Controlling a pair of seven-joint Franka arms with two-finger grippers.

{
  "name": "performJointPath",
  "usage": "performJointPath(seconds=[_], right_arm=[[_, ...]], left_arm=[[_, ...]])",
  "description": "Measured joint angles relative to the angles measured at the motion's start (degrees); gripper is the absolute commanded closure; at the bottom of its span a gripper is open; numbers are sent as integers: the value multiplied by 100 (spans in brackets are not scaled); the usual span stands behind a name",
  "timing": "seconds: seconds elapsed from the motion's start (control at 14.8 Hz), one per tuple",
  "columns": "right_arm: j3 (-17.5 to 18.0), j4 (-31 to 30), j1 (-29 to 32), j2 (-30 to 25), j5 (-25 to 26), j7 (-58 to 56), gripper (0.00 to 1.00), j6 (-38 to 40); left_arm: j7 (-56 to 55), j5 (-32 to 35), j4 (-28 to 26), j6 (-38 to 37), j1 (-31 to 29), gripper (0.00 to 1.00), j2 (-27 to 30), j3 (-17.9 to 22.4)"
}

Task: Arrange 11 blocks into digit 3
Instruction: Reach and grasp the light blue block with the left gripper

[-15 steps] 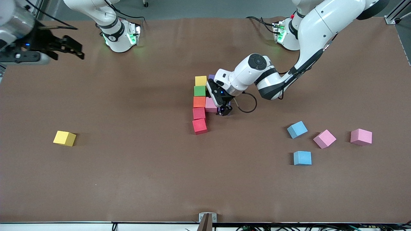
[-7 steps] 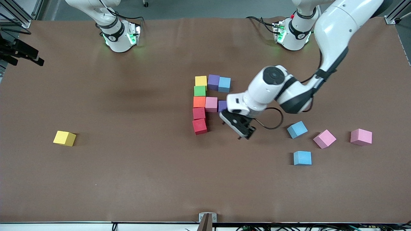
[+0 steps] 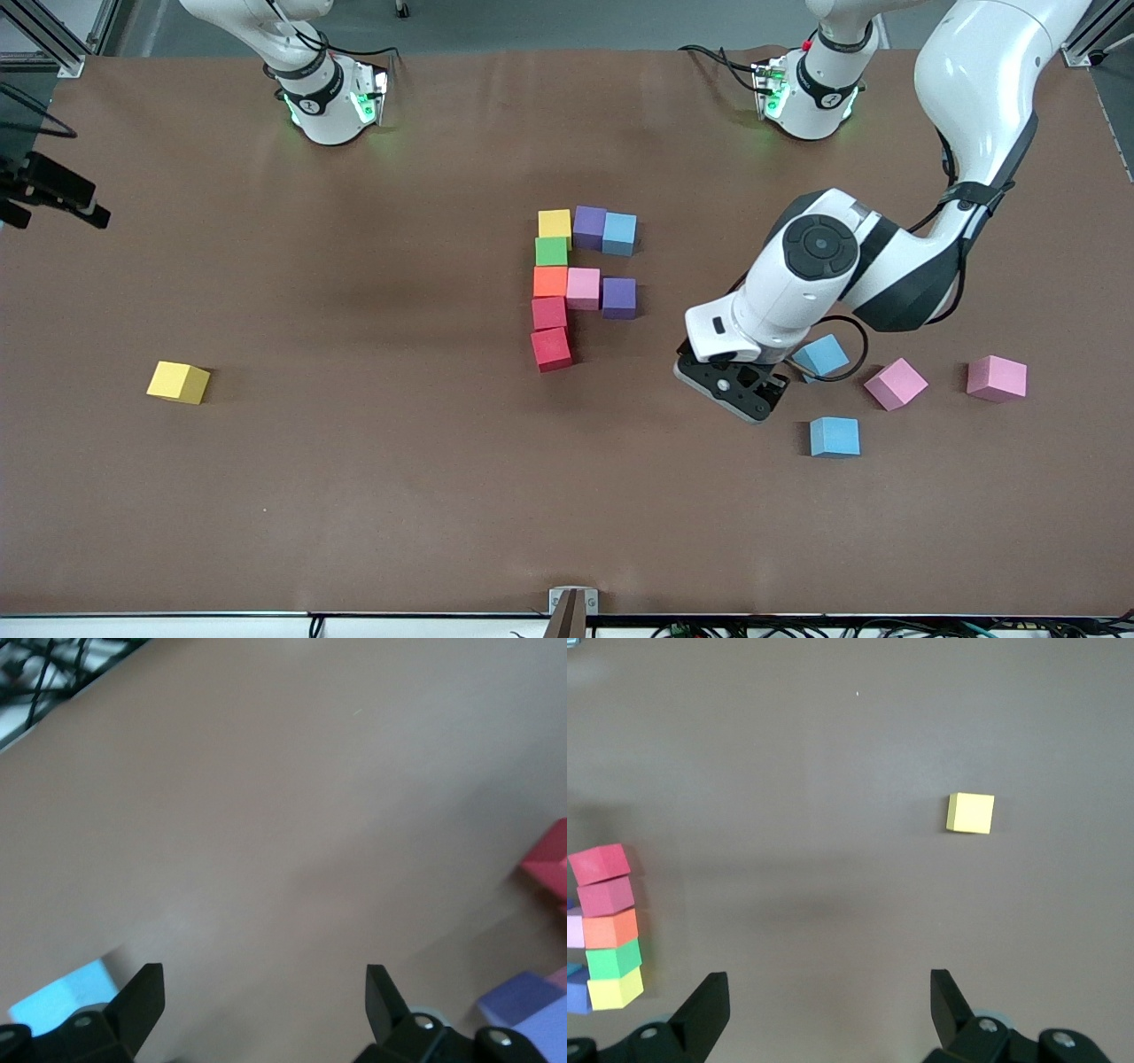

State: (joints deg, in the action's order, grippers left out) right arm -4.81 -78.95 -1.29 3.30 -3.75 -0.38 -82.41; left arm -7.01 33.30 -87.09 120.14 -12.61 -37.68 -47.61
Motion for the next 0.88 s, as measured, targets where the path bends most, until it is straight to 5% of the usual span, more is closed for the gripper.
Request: performJointPath(seconds=[0.61, 0.88], right_arm=[[-30, 325, 14, 137, 2, 0, 0, 182], [-47, 241, 21, -44, 43, 0, 0, 242]], left_arm=[[578, -1, 399, -717, -1327, 0, -70, 281], [356, -2, 390, -733, -1427, 0, -462, 564]])
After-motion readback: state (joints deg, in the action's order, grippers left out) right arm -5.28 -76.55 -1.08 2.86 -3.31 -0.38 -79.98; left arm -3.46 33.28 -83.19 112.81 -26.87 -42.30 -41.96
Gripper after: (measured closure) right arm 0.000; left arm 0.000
